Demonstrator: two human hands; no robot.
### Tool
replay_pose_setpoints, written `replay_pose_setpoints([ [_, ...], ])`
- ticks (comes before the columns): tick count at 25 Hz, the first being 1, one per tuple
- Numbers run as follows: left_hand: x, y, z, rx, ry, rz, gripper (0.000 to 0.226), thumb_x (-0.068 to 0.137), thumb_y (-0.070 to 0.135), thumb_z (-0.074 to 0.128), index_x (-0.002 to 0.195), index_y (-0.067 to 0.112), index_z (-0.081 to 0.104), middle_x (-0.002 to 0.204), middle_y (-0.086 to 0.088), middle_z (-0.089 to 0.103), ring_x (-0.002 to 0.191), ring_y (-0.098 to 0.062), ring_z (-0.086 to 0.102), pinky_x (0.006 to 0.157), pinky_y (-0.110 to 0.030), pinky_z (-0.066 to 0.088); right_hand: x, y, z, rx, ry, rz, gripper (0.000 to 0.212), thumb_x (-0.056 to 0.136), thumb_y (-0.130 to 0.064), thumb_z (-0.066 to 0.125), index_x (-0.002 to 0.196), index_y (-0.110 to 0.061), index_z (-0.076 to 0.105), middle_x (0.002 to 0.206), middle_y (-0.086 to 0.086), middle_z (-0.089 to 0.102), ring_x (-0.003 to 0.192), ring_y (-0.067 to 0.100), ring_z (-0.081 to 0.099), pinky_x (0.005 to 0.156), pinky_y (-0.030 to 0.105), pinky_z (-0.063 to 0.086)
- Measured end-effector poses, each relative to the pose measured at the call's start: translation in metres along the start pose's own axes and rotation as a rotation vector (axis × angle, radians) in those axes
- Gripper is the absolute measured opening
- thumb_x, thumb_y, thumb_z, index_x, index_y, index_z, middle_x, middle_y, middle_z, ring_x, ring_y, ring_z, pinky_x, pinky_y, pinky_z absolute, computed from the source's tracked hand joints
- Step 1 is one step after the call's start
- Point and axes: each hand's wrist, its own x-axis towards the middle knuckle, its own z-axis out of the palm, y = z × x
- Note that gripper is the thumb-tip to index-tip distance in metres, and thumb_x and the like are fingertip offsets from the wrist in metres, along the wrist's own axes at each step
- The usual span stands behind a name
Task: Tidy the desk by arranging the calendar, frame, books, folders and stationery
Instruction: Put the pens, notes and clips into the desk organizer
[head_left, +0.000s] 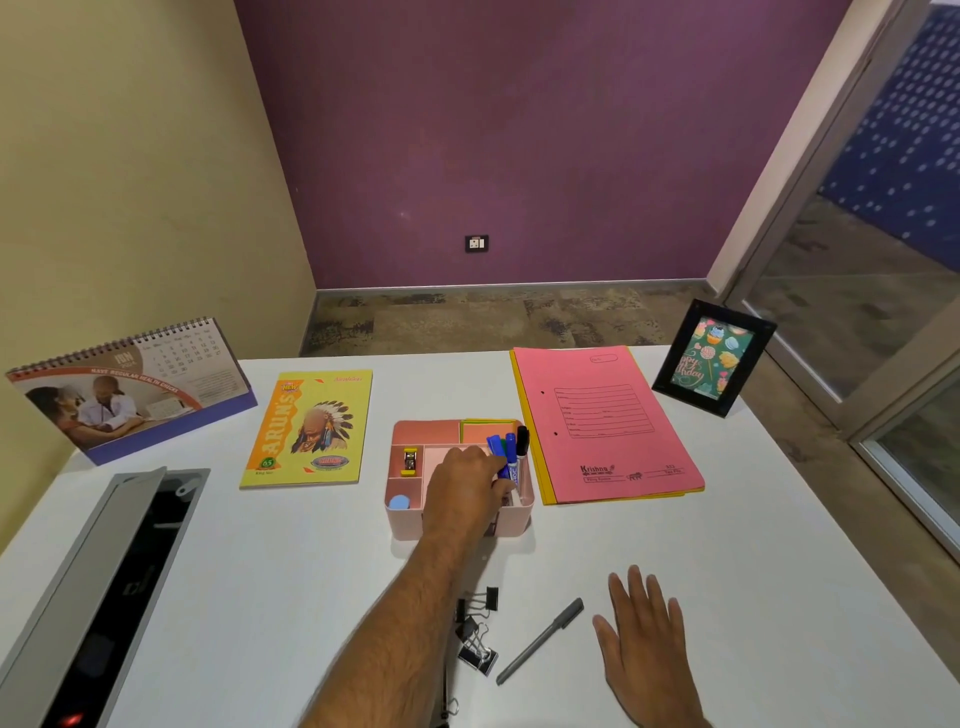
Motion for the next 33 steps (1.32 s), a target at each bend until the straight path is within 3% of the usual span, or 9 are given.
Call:
replay_pose_setpoints([
  [3, 0.002, -0.003, 0.001, 0.126, 0.012, 0.039, 0.042, 0.094, 0.052, 0.056, 0.128, 0.027, 0.061, 0.121, -0.004, 0.065, 0.109, -0.021, 0.055, 0.085, -0.034, 0.049, 0.001, 0.003, 0.004, -0.002, -0.021, 0.006, 0.108, 0.072, -0.07, -0.031, 0.153, -0.024, 0.024, 0.163, 0.004, 0.009, 0.151, 0.027, 0.007, 0.119, 0.046, -0.002],
  [8, -0.007, -0.006, -0.001, 0.058, -0.02, -0.012, 0.055, 0.092, 0.058, 0.054, 0.137, 0.026, 0.052, 0.135, 0.0, 0.058, 0.117, -0.021, 0.053, 0.093, -0.038, 0.047, 0.0, 0.002, 0.001, 0.018, -0.049, 0.005, 0.107, 0.073, -0.071, -0.03, 0.153, -0.023, 0.024, 0.162, 0.005, 0.01, 0.151, 0.028, 0.007, 0.119, 0.046, -0.001],
  [12, -0.026, 0.001, -0.002, -0.119, 0.087, 0.058, 0.03, 0.093, 0.048, 0.059, 0.112, 0.025, 0.058, 0.11, 0.005, 0.061, 0.099, -0.016, 0.054, 0.082, -0.029, 0.045, -0.003, 0.001, -0.003, 0.05, -0.07, -0.007, 0.104, 0.078, -0.07, -0.026, 0.151, -0.019, 0.028, 0.161, 0.008, 0.015, 0.15, 0.03, 0.012, 0.12, 0.049, 0.004],
  [14, -0.045, 0.011, 0.007, -0.166, -0.016, 0.181, 0.023, 0.095, 0.046, 0.055, 0.104, 0.025, 0.058, 0.102, 0.007, 0.06, 0.091, -0.012, 0.054, 0.082, -0.028, 0.049, -0.004, 0.0, -0.005, 0.062, -0.087, -0.012, 0.101, 0.082, -0.069, -0.021, 0.149, -0.017, 0.034, 0.16, 0.01, 0.022, 0.149, 0.032, 0.018, 0.119, 0.052, 0.01],
  [17, -0.077, 0.026, 0.038, -0.114, -0.171, 0.292, 0.028, 0.095, 0.051, 0.049, 0.101, 0.026, 0.06, 0.103, 0.005, 0.065, 0.09, -0.014, 0.061, 0.083, -0.036, 0.054, -0.001, 0.003, -0.001, 0.03, -0.074, -0.02, 0.108, 0.073, -0.071, -0.031, 0.153, -0.021, 0.021, 0.162, 0.006, 0.008, 0.151, 0.028, 0.005, 0.12, 0.048, -0.001],
  [23, -0.118, 0.028, 0.087, 0.011, -0.444, 0.037, 0.036, 0.085, 0.044, 0.064, 0.106, 0.015, 0.057, 0.112, -0.006, 0.06, 0.102, -0.03, 0.062, 0.081, -0.039, 0.048, 0.004, 0.008, 0.004, -0.061, -0.149, -0.007, 0.112, 0.06, -0.072, -0.041, 0.154, -0.027, -0.001, 0.158, -0.001, -0.02, 0.15, 0.024, -0.014, 0.113, 0.042, -0.024],
  [29, -0.13, 0.026, 0.095, 0.0, -0.413, 0.011, 0.027, 0.098, 0.032, 0.05, 0.115, 0.012, 0.056, 0.119, -0.009, 0.059, 0.109, -0.03, 0.059, 0.089, -0.042, 0.048, 0.005, 0.006, 0.004, -0.063, -0.184, 0.011, 0.112, 0.058, -0.072, -0.041, 0.154, -0.029, -0.002, 0.158, -0.002, -0.021, 0.15, 0.024, -0.014, 0.111, 0.04, -0.026],
  [31, -0.13, 0.026, 0.093, -0.031, -0.395, 0.015, 0.027, 0.099, 0.032, 0.045, 0.114, 0.011, 0.055, 0.117, -0.009, 0.059, 0.107, -0.03, 0.059, 0.089, -0.041, 0.048, 0.006, 0.001, -0.005, -0.032, -0.177, 0.047, 0.097, 0.073, -0.073, -0.026, 0.154, -0.031, 0.004, 0.163, -0.001, -0.012, 0.151, 0.023, -0.01, 0.116, 0.042, -0.017],
  [33, -0.13, 0.028, 0.088, -0.115, -0.346, 0.018, 0.025, 0.098, 0.034, 0.044, 0.107, 0.013, 0.056, 0.111, -0.007, 0.06, 0.101, -0.028, 0.06, 0.083, -0.038, 0.048, 0.006, -0.009, -0.016, 0.202, -0.089, 0.125, 0.066, 0.096, -0.059, 0.014, 0.151, -0.027, 0.029, 0.163, 0.002, 0.017, 0.151, 0.023, 0.01, 0.121, 0.043, -0.002],
])
